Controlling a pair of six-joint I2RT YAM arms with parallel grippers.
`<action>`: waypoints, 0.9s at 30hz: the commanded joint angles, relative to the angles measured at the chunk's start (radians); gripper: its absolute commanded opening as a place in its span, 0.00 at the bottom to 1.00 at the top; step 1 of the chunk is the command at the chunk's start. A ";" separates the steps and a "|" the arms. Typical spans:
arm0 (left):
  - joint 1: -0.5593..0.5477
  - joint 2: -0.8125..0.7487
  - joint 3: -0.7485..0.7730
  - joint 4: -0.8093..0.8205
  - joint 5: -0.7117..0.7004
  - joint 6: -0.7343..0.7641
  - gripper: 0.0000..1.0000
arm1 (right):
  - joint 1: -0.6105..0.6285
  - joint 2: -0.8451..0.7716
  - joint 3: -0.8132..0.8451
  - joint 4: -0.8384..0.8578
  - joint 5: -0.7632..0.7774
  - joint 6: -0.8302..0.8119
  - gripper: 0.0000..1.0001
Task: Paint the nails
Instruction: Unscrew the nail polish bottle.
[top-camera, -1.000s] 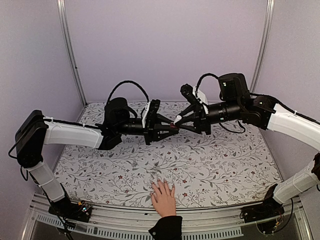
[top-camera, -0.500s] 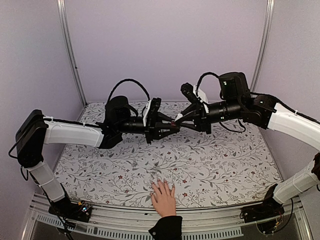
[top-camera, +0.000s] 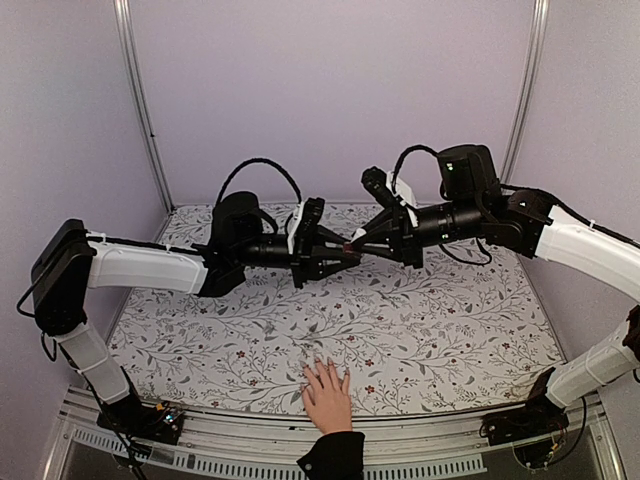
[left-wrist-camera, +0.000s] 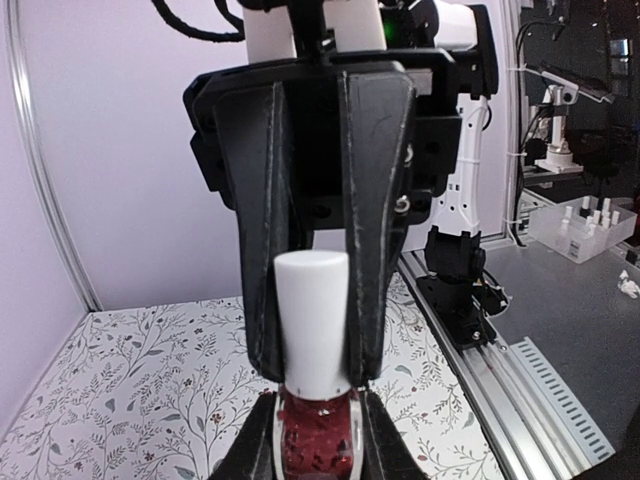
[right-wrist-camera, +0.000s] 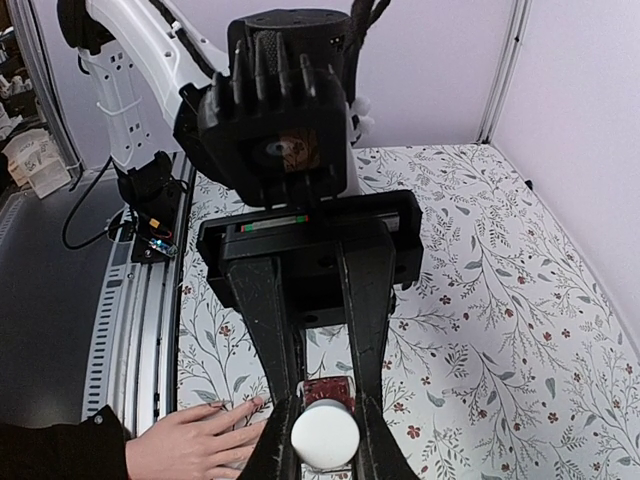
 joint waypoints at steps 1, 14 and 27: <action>-0.005 0.009 0.025 -0.046 -0.026 0.033 0.00 | 0.003 -0.020 0.026 0.008 -0.012 -0.001 0.00; -0.005 0.033 0.055 -0.122 -0.057 0.045 0.00 | 0.006 -0.036 0.029 -0.008 -0.036 -0.027 0.00; -0.005 0.054 0.109 -0.236 -0.088 0.086 0.00 | 0.017 -0.007 0.062 -0.065 0.013 -0.054 0.00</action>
